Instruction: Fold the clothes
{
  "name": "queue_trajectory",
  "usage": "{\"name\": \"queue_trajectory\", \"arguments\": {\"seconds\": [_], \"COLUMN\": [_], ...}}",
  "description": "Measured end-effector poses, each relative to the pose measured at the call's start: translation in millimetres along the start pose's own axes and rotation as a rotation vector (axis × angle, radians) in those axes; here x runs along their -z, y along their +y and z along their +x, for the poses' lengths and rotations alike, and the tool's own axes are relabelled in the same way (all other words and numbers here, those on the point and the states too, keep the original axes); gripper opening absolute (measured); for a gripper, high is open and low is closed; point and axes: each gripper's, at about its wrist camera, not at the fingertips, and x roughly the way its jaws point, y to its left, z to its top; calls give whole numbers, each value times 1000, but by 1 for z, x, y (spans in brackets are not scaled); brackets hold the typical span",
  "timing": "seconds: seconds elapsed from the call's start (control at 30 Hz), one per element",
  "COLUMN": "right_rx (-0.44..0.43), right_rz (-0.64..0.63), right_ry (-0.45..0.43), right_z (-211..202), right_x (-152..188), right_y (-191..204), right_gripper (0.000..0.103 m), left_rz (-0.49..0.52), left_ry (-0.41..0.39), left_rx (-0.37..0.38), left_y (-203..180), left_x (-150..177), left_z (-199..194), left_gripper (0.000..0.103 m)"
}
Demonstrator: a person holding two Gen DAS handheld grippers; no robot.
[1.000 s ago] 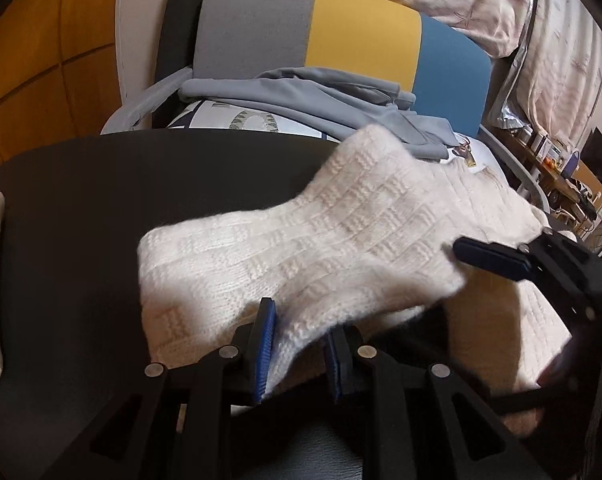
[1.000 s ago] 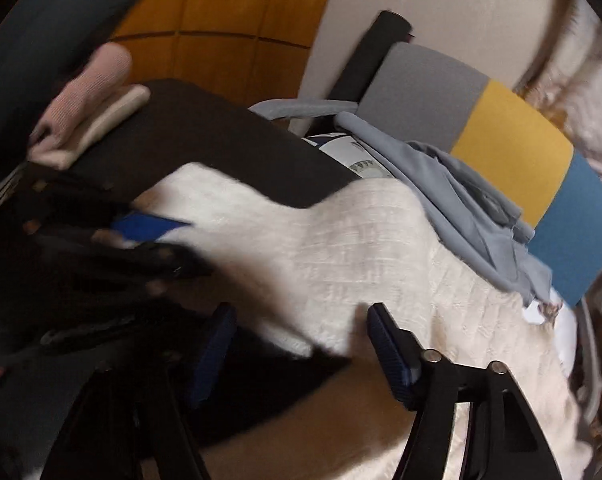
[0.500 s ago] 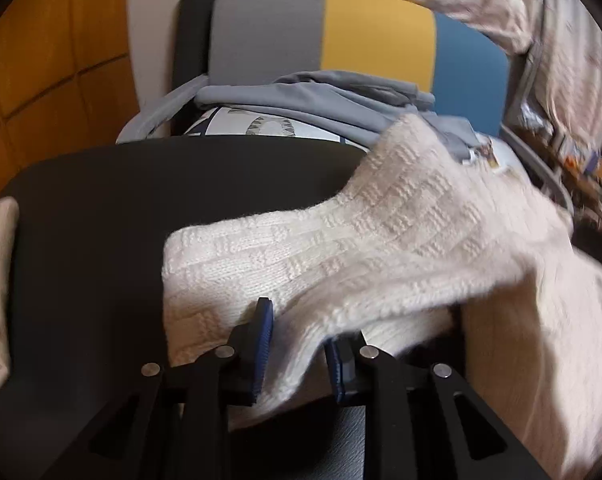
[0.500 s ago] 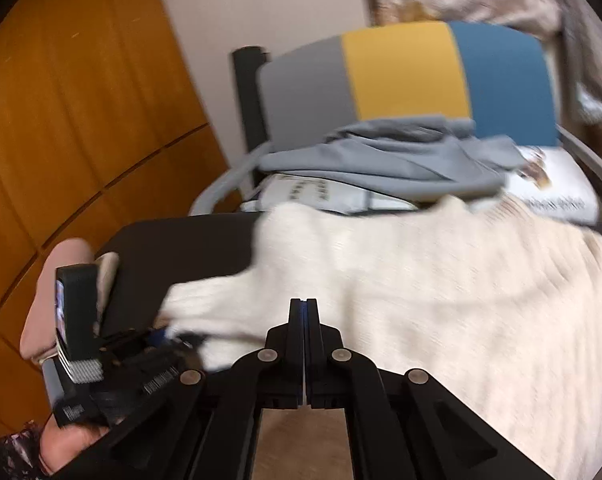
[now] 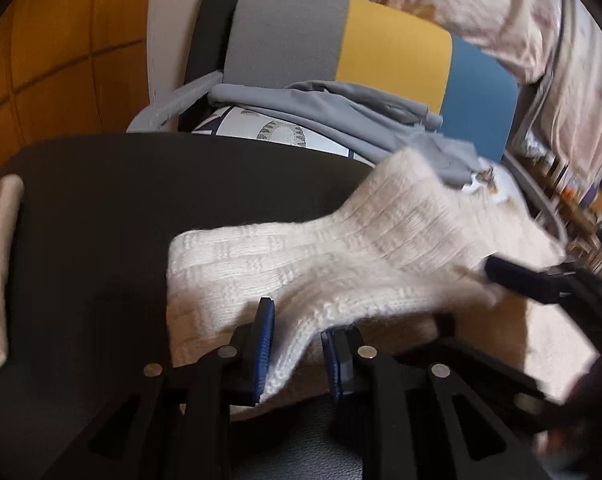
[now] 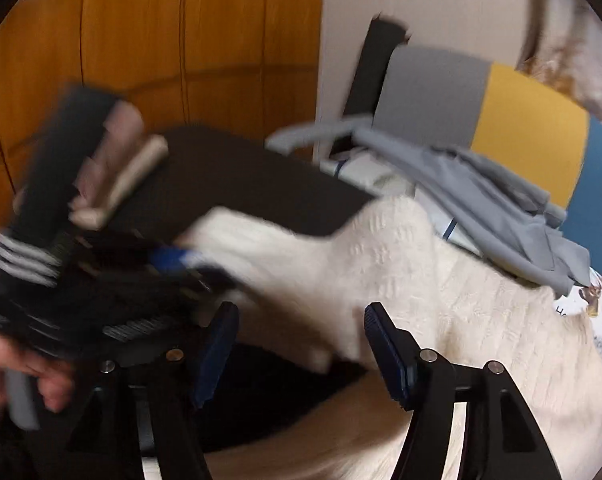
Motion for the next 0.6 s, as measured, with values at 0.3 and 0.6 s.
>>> {"name": "queue_trajectory", "arguments": {"seconds": [0.3, 0.6], "right_rx": [18, 32], "right_rz": [77, 309], "right_ry": [45, -207], "right_z": [28, -49], "right_x": [-7, -9], "right_y": [-15, -45], "right_gripper": [5, 0], "left_rz": [2, -40], "left_ry": [3, -10], "left_rx": [26, -106], "left_y": [-3, -22], "left_x": [6, 1], "left_z": [6, 23], "left_gripper": [23, 24]}}
